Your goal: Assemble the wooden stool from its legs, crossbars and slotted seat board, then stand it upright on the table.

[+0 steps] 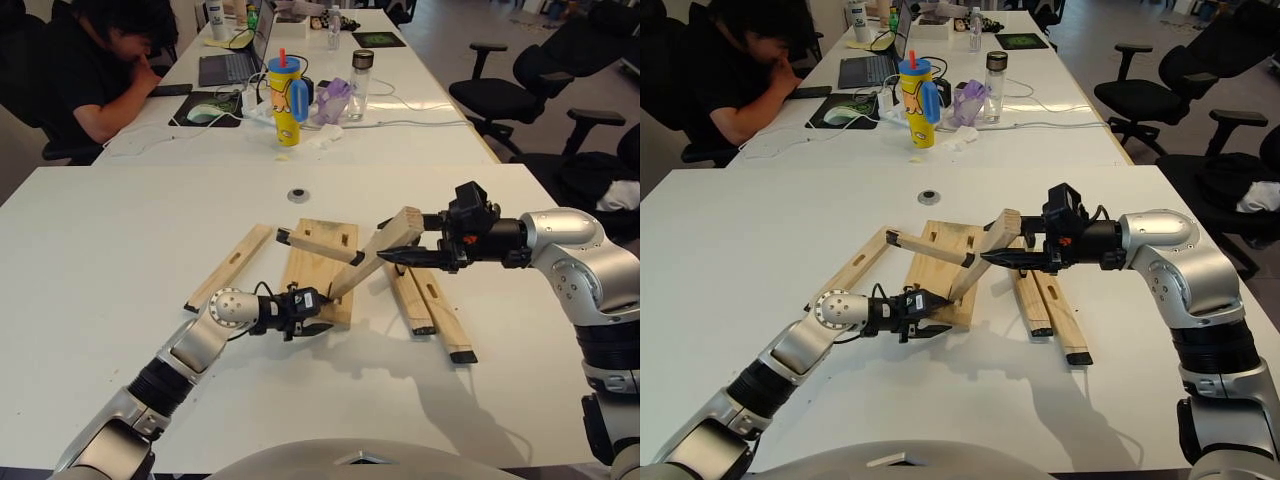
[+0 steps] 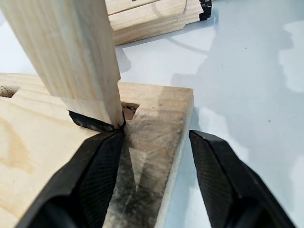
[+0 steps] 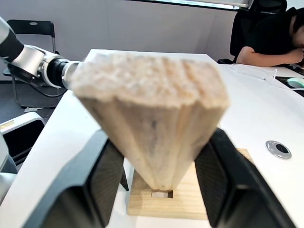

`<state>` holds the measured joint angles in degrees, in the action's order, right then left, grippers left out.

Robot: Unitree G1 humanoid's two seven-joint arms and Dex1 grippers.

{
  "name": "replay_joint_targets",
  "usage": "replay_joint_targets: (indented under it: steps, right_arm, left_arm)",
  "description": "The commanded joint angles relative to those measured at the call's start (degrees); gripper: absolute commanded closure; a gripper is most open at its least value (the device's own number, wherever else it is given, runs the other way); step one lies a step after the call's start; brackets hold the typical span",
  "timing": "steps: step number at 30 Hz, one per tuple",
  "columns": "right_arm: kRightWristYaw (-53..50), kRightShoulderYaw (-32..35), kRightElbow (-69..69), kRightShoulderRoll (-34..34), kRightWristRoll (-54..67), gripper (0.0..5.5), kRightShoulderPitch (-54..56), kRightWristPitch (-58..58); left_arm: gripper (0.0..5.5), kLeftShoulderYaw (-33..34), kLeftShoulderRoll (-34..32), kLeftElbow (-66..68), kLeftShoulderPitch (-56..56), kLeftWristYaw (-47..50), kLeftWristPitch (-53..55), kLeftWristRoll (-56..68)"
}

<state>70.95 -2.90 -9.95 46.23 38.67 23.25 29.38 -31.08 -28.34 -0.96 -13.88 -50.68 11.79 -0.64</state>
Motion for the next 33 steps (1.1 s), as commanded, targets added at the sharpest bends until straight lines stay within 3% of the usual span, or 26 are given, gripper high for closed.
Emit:
replay_joint_targets:
  steps: [1,11,26,33]
  right_arm:
    - [1.4,-0.3,-0.5,2.0,0.4,3.45,-0.2,4.5]
    - [3.2,2.3,-0.9,4.3,1.6,3.45,3.3,8.2]
    - [3.4,-3.2,4.3,2.5,-8.7,3.45,5.2,-0.3]
    - [-1.1,-8.2,-0.7,0.4,-11.4,3.45,3.5,1.5]
  left_arm:
    - [2.98,-4.7,-1.4,4.9,6.0,-1.5,4.8,-3.4]
    - [2.98,-4.2,-0.9,4.1,6.5,-0.2,5.6,-3.1]
    - [2.98,-4.6,-0.3,4.3,5.9,-0.1,6.0,-3.2]
    - [2.98,-4.3,0.4,4.4,5.7,0.6,6.4,-3.0]
